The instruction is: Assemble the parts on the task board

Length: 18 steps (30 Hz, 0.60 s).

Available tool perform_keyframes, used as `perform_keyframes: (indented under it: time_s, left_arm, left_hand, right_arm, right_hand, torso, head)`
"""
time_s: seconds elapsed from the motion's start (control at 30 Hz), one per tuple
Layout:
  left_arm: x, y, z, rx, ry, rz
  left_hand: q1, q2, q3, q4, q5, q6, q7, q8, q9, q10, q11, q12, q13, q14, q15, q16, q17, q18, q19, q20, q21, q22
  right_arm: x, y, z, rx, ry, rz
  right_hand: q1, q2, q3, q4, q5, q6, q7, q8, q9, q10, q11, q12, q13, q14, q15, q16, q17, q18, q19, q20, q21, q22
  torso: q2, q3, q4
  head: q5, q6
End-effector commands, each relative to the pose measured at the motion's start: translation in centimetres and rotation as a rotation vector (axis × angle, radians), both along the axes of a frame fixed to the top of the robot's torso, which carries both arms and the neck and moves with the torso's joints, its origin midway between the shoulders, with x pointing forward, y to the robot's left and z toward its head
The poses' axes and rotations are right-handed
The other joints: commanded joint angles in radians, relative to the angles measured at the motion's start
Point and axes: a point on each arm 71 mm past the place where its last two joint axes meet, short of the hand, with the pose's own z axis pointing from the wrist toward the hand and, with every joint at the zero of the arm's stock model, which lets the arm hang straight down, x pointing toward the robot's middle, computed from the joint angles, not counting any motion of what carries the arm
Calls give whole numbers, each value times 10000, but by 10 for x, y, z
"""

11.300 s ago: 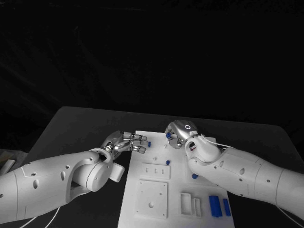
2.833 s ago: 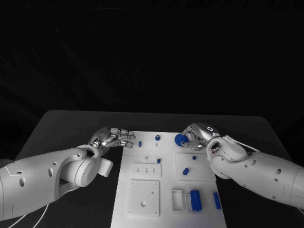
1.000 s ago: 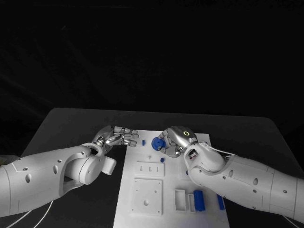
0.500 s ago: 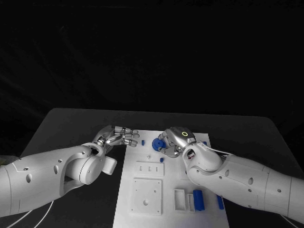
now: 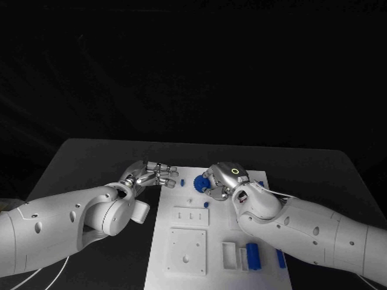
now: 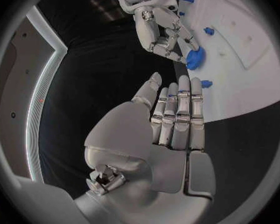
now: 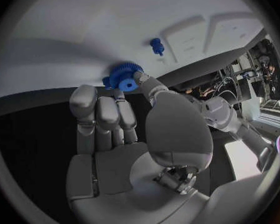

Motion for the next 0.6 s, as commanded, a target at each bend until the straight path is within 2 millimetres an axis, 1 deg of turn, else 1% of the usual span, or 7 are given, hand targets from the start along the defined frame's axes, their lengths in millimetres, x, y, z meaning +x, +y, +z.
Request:
perform_keyframes:
  time_s: [0.03,0.23,0.27,0.33,0.4,0.47,0.6]
  left_arm:
    - [-1,-3,1,-104,-61,-165]
    - [-1,-3,1,-103,-59,-162]
    - [-1,-3,1,-101,-58,-159]
    - [-1,-3,1,-100,-57,-156]
    - [-1,-3,1,-101,-56,-159]
    - [-1,-3,1,-102,-55,-164]
    - [-1,-3,1,-101,-53,-161]
  left_hand:
    - [-115,-2,26,32,-12,-92,1,8,-10,-71,-11,-21,5,16,56,-47,-3,43,35,11,31,-9]
    - [-115,-2,26,32,-12,-92,1,8,-10,-71,-11,-21,5,16,56,-47,-3,43,35,11,31,-9]
    - [-115,-2,26,32,-12,-92,1,8,-10,-71,-11,-21,5,16,56,-47,-3,43,35,11,31,-9]
    - [-115,-2,26,32,-12,-92,1,8,-10,-71,-11,-21,5,16,56,-47,-3,43,35,11,31,-9]
    - [-115,-2,26,32,-12,-92,1,8,-10,-71,-11,-21,5,16,56,-47,-3,43,35,11,31,-9]
    - [-115,-2,26,32,-12,-92,1,8,-10,-71,-11,-21,5,16,56,-47,-3,43,35,11,31,-9]
    - [-115,-2,26,32,-12,-92,1,8,-10,-71,-11,-21,5,16,56,-47,-3,43,35,11,31,-9]
  right_arm:
    - [-1,2,-5,-308,204,-67]
    - [0,2,-7,-441,347,-120]
    - [1,1,-7,-450,367,-126]
    - [1,1,-7,-454,395,-134]
    - [1,2,-8,-442,411,-130]
    - [1,2,-8,-408,410,-117]
    - [1,3,-8,-318,435,-66]
  right_hand:
    - [71,-32,55,27,-109,404,-112,13,12,-65,-26,-81,-27,-24,-44,-74,-21,-192,203,-88,-72,1012]
    - [33,-98,33,54,-316,89,-21,12,-11,-155,30,-196,-123,-38,-2,-161,-97,-174,181,-54,-231,983]
    - [18,-126,16,61,-317,-62,21,10,-21,-182,57,-255,-176,-42,10,-188,-121,-167,178,-43,-271,975]
    - [5,-202,-79,61,-318,-584,156,13,-32,-209,142,-328,-262,-42,61,-227,-153,-135,179,1,-340,964]
    - [16,-230,-210,51,-316,-962,246,20,-34,-236,196,-367,-317,-38,102,-234,-158,-102,189,40,-365,965]
    - [59,-195,-338,55,-309,-1061,265,17,-34,-241,212,-348,-342,-40,126,-230,-153,-68,207,81,-376,973]
    - [72,-198,-405,68,-315,-1131,280,8,-38,-248,222,-332,-367,-40,132,-234,-160,-53,216,91,-395,975]
  torso:
    - [-2,0,5]
    - [-2,2,-7]
    - [1,6,-12]
    - [-2,11,-15]
    - [-5,10,-12]
    - [-4,8,-7]
    - [-2,13,-7]
  head:
    - [17,5]
    - [27,-28]
    - [33,-27]
    - [36,-32]
    - [36,-48]
    - [37,-52]
    - [33,-61]
